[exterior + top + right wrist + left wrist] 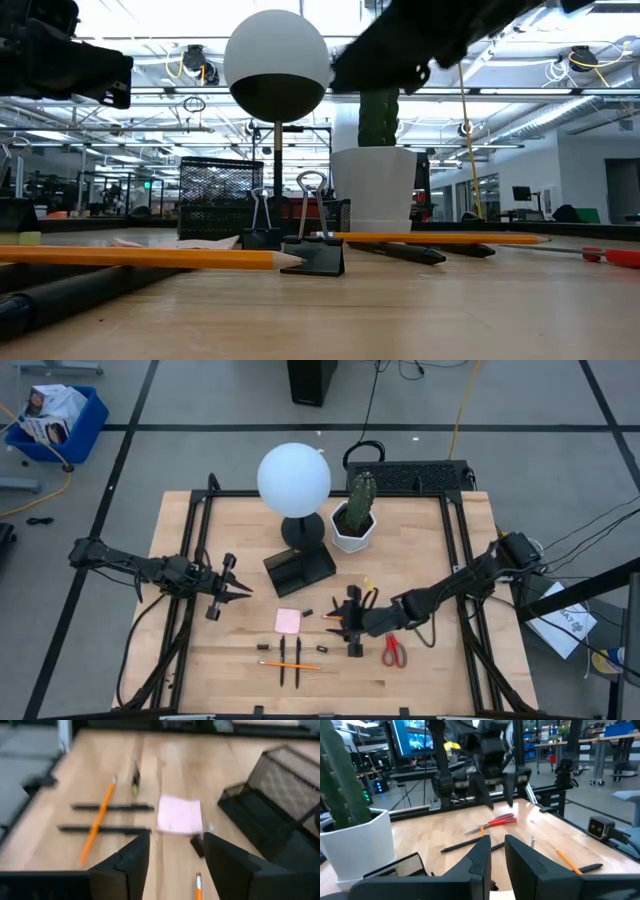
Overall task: Pick and place office supplies into organizer
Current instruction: Put the top orange pencil into the desk organizer
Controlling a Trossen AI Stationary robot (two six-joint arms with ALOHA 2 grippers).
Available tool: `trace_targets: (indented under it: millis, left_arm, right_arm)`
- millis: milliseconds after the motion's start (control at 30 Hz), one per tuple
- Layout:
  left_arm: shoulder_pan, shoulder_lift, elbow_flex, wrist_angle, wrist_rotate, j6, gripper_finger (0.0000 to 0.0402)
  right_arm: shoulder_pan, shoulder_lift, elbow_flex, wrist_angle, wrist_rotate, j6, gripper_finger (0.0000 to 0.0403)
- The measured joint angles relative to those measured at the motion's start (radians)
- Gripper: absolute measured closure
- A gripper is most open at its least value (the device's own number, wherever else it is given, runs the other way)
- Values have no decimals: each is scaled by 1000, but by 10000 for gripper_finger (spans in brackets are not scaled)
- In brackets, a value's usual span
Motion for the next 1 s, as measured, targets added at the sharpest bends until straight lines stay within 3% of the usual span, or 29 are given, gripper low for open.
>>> trace_targets:
  millis: [267, 467, 733, 1000]
  left_arm:
    - [0, 0, 0, -1, 0, -26, 339]
    - [0, 0, 0, 43, 1, -59, 339]
    - [0, 0, 0, 48, 2, -178, 339]
    - [0, 0, 0, 43, 3, -187, 339]
  right_arm:
    - [-38, 89, 105, -163, -4, -9, 224]
    - [-57, 91, 110, -253, -4, 1, 233]
    - [-72, 134, 110, -245, -4, 5, 217]
    - [-81, 205, 110, -196, -3, 4, 218]
